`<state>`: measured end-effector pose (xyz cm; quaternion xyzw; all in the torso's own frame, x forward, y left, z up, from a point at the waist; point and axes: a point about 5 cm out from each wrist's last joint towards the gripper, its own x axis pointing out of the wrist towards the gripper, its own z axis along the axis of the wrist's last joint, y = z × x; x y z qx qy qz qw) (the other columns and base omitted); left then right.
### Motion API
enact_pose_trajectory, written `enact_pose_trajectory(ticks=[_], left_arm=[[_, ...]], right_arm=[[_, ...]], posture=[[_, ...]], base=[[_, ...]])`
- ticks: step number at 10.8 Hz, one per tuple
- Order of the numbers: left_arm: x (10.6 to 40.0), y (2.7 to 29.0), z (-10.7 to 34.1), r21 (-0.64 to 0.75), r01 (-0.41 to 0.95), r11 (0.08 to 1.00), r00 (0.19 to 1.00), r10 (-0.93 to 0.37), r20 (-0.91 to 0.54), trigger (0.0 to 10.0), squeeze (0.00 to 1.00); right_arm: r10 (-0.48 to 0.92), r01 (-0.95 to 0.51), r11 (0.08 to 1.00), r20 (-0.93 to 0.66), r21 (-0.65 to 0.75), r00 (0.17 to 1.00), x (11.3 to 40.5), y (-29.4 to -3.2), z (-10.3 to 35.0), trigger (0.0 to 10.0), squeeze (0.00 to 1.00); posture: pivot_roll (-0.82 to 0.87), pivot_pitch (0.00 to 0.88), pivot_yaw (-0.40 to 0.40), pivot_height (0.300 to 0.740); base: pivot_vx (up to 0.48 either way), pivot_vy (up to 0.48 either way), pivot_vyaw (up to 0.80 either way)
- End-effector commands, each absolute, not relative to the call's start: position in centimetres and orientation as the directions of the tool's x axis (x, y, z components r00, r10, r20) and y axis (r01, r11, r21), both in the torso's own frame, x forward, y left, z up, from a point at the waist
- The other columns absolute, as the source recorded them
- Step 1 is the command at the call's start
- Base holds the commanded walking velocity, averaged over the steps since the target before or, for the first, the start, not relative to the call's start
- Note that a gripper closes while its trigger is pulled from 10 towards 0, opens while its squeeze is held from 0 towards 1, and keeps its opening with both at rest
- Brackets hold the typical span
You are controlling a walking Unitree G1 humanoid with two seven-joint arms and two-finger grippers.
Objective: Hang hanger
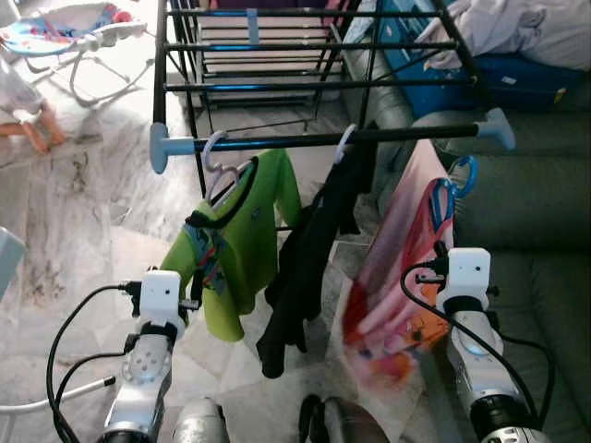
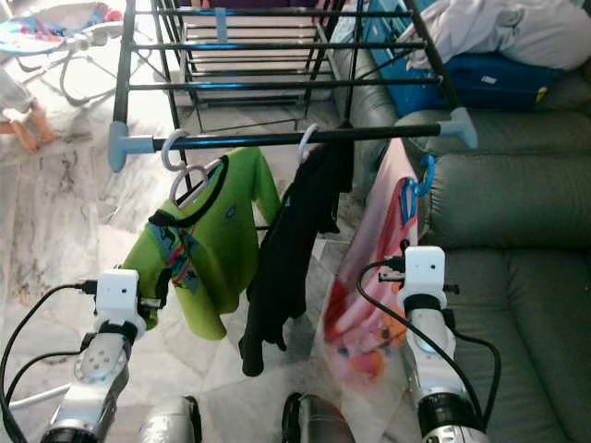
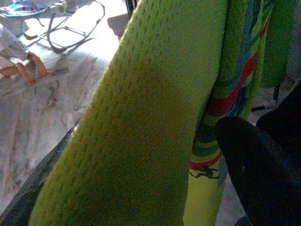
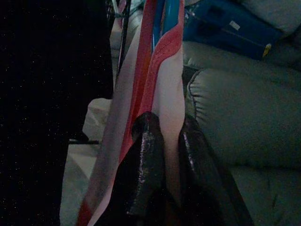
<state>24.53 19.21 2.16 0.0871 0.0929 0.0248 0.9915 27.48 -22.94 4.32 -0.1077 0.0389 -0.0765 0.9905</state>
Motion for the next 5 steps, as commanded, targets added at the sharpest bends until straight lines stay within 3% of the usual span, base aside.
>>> enact_pose_trajectory(ticks=[1, 5], left_arm=[[24.1, 19.2, 1.5, 0.182, -0.032, 0.983, 0.976, 0.071, -0.208, 10.0, 0.00], [23.9, 19.2, 1.4, 0.185, -0.030, 0.982, 0.975, 0.069, -0.211, 10.0, 0.00]], right_arm=[[-0.162, 0.147, 0.966, -0.052, -0.215, 0.985, 27.7, -23.1, 4.7, 10.0, 0.00], [-0.124, 0.107, 0.971, -0.065, -0.212, 0.990, 28.0, -22.0, 4.8, 10.0, 0.00]], posture=[[0.06, 0.132, -0.091, 0.740], [0.06, 0.139, -0.088, 0.740]], base=[[-0.262, 0.000, 0.00], [-0.299, 0.000, 0.00]])
